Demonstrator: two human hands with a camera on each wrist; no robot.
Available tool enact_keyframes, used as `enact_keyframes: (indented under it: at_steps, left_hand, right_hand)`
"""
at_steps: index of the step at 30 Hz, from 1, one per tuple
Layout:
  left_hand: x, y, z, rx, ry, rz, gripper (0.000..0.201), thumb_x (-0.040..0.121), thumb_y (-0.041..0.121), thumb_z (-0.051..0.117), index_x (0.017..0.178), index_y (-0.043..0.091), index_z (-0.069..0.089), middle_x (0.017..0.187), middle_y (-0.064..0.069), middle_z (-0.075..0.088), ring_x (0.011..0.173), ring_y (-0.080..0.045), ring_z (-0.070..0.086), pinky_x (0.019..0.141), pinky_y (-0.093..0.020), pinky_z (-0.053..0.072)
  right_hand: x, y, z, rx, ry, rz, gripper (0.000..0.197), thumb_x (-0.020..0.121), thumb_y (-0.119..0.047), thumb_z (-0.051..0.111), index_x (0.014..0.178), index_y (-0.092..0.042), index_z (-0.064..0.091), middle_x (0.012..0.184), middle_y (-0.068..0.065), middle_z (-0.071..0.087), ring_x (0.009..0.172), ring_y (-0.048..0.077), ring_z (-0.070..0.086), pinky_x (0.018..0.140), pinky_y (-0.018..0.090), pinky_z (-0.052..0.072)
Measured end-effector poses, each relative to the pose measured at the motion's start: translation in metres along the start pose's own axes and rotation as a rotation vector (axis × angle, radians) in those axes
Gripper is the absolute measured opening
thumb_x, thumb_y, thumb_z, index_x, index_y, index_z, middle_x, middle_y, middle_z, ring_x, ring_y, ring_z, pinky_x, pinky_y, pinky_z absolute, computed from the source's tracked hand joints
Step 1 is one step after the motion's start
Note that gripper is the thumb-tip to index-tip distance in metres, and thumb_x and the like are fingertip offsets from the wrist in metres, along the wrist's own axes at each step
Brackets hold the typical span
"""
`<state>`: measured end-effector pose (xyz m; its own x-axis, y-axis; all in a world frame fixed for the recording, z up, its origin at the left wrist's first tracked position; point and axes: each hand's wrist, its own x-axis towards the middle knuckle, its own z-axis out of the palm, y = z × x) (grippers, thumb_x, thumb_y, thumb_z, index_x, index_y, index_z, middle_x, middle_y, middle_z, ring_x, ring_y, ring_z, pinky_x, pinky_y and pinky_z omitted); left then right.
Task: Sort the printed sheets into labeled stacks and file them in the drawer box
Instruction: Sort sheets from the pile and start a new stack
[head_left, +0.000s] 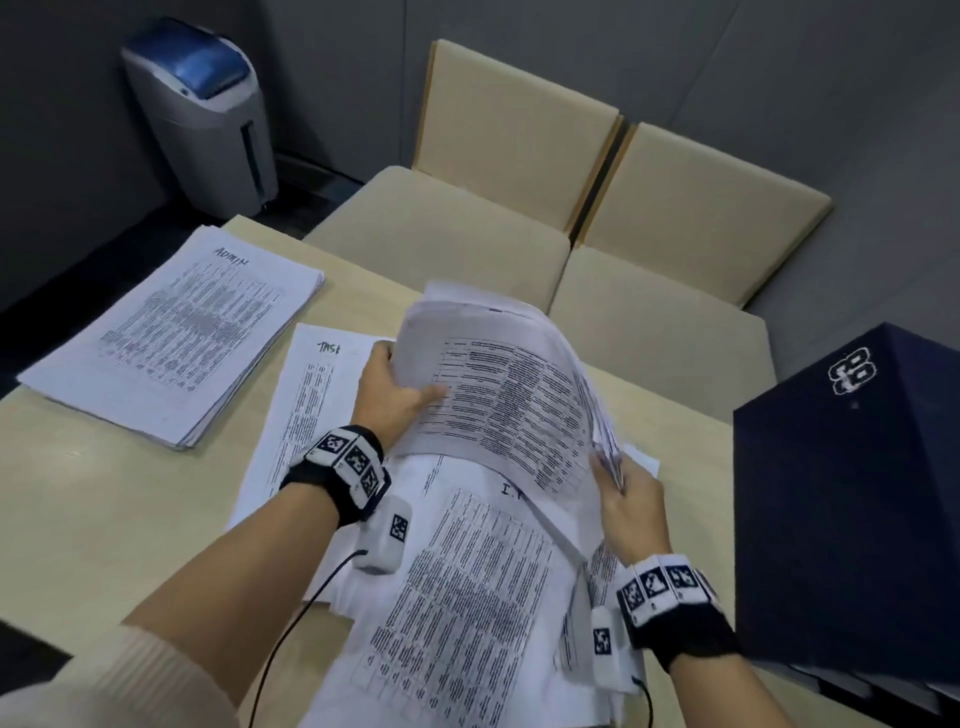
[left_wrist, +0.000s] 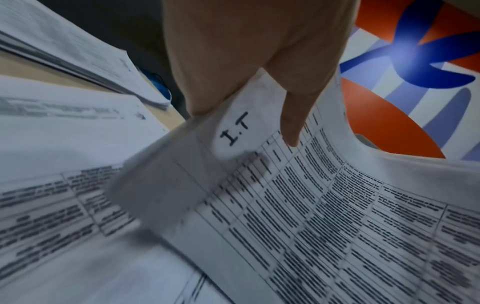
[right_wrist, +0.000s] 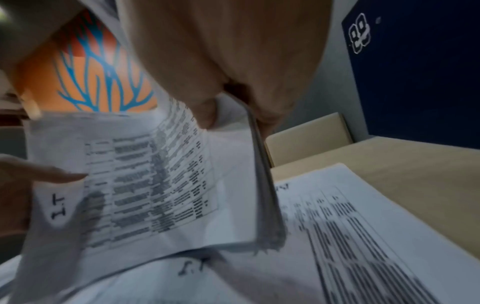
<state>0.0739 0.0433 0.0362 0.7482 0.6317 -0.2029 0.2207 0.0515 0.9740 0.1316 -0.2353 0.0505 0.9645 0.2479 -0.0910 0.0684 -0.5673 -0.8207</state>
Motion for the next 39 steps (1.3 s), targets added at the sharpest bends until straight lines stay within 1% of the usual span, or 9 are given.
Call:
enact_keyframes:
  at_steps: [4,7,10,13,17,24,30,36,39]
  left_hand:
    - [0.002,0.008,-0.014,-0.011,0.059,-0.047,0.076,0.069,0.028,0.089,0.127,0.009,0.042,0.124,-0.007,0.057,0.113,-0.024,0.059,0.093,-0.038,0.051]
    - [-0.006,0.004,-0.031,0.053,0.096,-0.233,0.103,0.070,0.056,0.082,0.144,0.010,0.027,0.142,-0.010,0.045,0.127,-0.026,0.050,0.108,-0.047,0.042]
    - [-0.024,0.010,-0.035,-0.010,-0.166,-0.210,0.109,0.071,0.071,0.070,0.151,0.013,0.023,0.144,-0.006,0.051,0.120,-0.021,0.060,0.103,-0.047,0.049]
    - [-0.020,0.010,-0.037,-0.205,-0.257,-0.136,0.089,0.077,0.056,0.076,0.148,0.021,0.036,0.141,-0.002,0.057,0.122,-0.020,0.061,0.104,-0.050,0.049]
    - [0.008,0.004,-0.083,-0.459,-0.048,-0.105,0.061,0.089,0.012,0.071,0.143,0.018,0.045,0.135,-0.004,0.062,0.124,-0.026,0.060,0.106,-0.057,0.044]
    - [0.079,-0.006,-0.241,-0.272,0.072,-0.038,0.063,0.090,-0.005,0.064,0.143,0.021,0.043,0.128,0.000,0.066,0.116,-0.020,0.065,0.097,-0.041,0.052]
    - [0.135,-0.015,-0.363,-0.016,0.002,-0.088,0.052,0.087,-0.010,0.063,0.123,0.027,0.059,0.108,0.004,0.074,0.099,-0.017,0.072,0.083,-0.037,0.057]
    - [0.182,-0.043,-0.377,0.547,-0.021,-0.233,0.038,0.085,0.008,0.073,0.114,0.017,0.051,0.103,-0.007,0.067,0.089,-0.029,0.068,0.068,-0.039,0.056]
    - [0.187,-0.050,-0.354,1.005,0.123,-0.227,0.050,0.082,0.011,0.070,0.124,0.002,0.044,0.124,-0.020,0.053,0.111,-0.038,0.054,0.089,-0.045,0.047]
  right_hand:
    - [0.008,-0.017,-0.012,0.155,0.022,-0.063,0.031,0.099,-0.024,0.057,0.068,-0.026,0.056,0.050,-0.016,0.049,0.047,-0.001,0.038,0.048,0.013,0.030]
    - [0.013,-0.028,0.005,0.341,0.102,0.022,0.030,0.095,-0.035,0.061,0.077,-0.011,0.062,0.070,-0.007,0.061,0.069,0.014,0.055,0.067,0.029,0.045]
    - [0.005,-0.047,0.043,0.559,0.044,0.111,0.020,0.095,-0.028,0.063,0.106,-0.011,0.065,0.102,-0.003,0.071,0.100,0.018,0.066,0.088,0.034,0.052]
    - [-0.009,-0.070,0.086,0.650,-0.069,0.162,0.018,0.093,-0.024,0.066,0.111,-0.020,0.064,0.110,-0.006,0.072,0.109,0.017,0.066,0.095,0.039,0.053]
    - [-0.013,-0.100,0.137,0.618,-0.248,0.124,0.045,0.085,-0.039,0.071,0.126,-0.025,0.060,0.122,-0.008,0.069,0.114,0.012,0.064,0.101,0.041,0.051]
    - [0.003,-0.130,0.228,0.162,-0.645,0.032,0.036,0.083,-0.033,0.077,0.116,-0.023,0.067,0.116,-0.007,0.072,0.105,0.009,0.067,0.096,0.036,0.054]
    - [0.029,-0.099,0.244,-0.161,-0.433,0.159,0.045,0.091,-0.036,0.067,0.132,-0.021,0.057,0.124,0.000,0.058,0.108,0.017,0.057,0.086,0.031,0.045]
    - [0.034,-0.076,0.206,-0.285,-0.168,0.233,0.031,0.093,-0.028,0.066,0.122,-0.021,0.064,0.115,0.002,0.066,0.102,0.022,0.062,0.091,0.041,0.050]
    - [0.026,-0.065,0.182,-0.333,-0.062,0.295,0.025,0.094,-0.029,0.063,0.118,-0.019,0.066,0.114,0.007,0.067,0.098,0.024,0.060,0.089,0.042,0.049]
